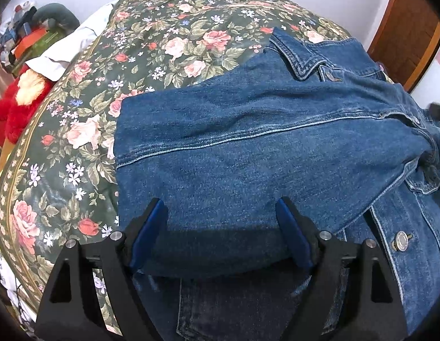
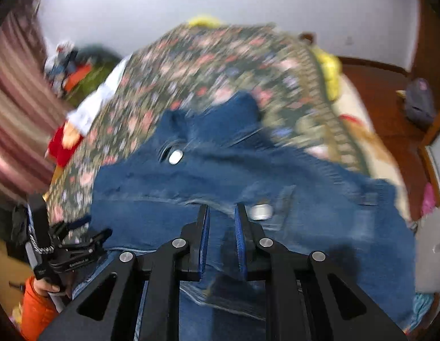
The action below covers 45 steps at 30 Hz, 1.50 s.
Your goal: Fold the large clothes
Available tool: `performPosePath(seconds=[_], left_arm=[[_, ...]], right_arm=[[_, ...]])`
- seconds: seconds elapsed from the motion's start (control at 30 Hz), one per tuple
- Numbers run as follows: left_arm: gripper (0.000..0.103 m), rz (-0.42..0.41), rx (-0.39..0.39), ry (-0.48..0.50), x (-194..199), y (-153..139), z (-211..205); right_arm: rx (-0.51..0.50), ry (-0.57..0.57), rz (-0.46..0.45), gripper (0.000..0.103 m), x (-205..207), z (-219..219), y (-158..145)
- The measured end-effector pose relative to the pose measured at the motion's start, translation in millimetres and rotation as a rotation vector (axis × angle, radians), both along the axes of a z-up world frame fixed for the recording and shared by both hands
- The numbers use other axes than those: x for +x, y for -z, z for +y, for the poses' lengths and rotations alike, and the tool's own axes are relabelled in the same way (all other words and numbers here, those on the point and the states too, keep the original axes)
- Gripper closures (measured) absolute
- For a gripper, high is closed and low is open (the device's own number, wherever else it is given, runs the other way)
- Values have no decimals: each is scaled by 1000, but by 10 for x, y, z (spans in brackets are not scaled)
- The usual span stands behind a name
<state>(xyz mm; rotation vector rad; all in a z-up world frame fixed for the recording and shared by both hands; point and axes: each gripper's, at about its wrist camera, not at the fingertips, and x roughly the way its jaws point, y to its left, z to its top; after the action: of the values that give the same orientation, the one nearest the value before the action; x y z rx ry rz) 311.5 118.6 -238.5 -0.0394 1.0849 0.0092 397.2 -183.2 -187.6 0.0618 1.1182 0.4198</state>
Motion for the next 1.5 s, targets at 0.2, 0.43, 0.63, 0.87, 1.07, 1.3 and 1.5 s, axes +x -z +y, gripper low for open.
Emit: performPosePath(seconds=[0.2, 0.43, 0.63, 0.87, 1.07, 1.3, 1.5], left_arm=[[21, 0, -22, 4, -67, 10, 44], [22, 10, 48, 42, -81, -87, -17], [22, -29, 99, 99, -22, -347, -215], [22, -130, 59, 166, 122, -730, -562], [22, -129, 50, 258, 331, -749, -1030], [22, -103, 63, 366, 419, -621, -1498], [22, -58, 94, 441, 501, -444, -1828]], right_arm=[[-96, -47, 102, 89, 45, 227, 391], [-63, -95, 55, 89, -239, -60, 171], [-128, 11, -53, 89, -592, -440, -127], [-71, 266, 3, 89, -919, -1273, -58], [-27, 426, 67, 89, -1233, -1996, 330], [37, 432, 49, 89, -1491, -2306, 232], [-195, 557, 74, 89, -1609, -2504, 130]])
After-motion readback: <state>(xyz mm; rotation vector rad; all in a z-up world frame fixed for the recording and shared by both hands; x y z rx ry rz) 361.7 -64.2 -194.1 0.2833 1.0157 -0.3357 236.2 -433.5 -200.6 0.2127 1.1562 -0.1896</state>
